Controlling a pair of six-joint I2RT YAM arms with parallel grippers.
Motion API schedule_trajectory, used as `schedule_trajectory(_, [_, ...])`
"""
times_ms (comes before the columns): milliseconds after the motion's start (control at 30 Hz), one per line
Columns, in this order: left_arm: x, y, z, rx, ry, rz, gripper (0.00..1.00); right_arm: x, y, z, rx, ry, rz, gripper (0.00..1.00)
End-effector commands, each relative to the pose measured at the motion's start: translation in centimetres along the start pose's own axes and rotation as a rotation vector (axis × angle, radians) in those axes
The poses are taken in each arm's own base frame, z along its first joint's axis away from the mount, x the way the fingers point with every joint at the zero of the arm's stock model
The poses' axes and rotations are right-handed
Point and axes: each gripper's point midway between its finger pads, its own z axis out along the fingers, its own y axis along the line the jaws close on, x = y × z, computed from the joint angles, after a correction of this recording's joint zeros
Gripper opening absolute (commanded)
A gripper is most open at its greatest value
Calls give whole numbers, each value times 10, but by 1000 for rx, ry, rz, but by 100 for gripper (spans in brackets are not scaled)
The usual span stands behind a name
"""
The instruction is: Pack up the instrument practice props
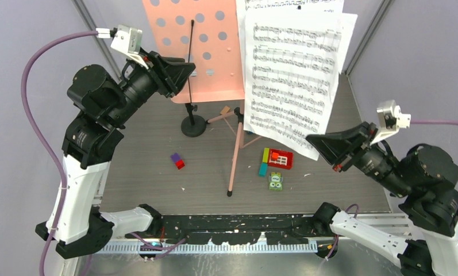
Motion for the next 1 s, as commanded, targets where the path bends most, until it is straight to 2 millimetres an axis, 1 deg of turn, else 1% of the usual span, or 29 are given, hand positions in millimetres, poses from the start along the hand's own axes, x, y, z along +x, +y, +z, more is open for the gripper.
schedule_trajectory(0, [-18,-6,-6,21,-70,11,45,35,-27,-14,116,54,62,1])
schedule_trajectory(100, [-20,-6,-11,17,-72,16,50,54,-42,-27,178,61,113,1])
schedule_trajectory(200, [-21,-5,-19,4,-72,24,57,67,-59,-44,259,30,174,1])
schedule_trajectory(333, [-22,-1,-36,-23,-86,38,66,90,-90,-62,407,-14,269,1])
schedule_trajectory(433, [-19,3,-47,-46,-80,49,68,110,-112,-73,511,-41,344,1])
schedule_trajectory(567, [-11,9,-63,-83,-57,52,68,136,-146,-89,689,-110,465,1])
schedule_trajectory(633, [-2,11,-70,-89,-42,49,69,148,-161,-97,765,-163,543,1])
schedule_trajectory(667, [0,17,-74,-119,-46,46,69,156,-168,-99,791,-181,563,1])
schedule_trajectory(733, [5,19,-82,-132,-47,37,70,164,-176,-100,820,-225,605,1])
schedule_trajectory(833, [18,22,-87,-143,-24,21,70,177,-190,-103,883,-270,636,1])
schedule_trajectory(967, [36,28,-89,-163,19,8,69,186,-207,-108,984,-314,647,1])
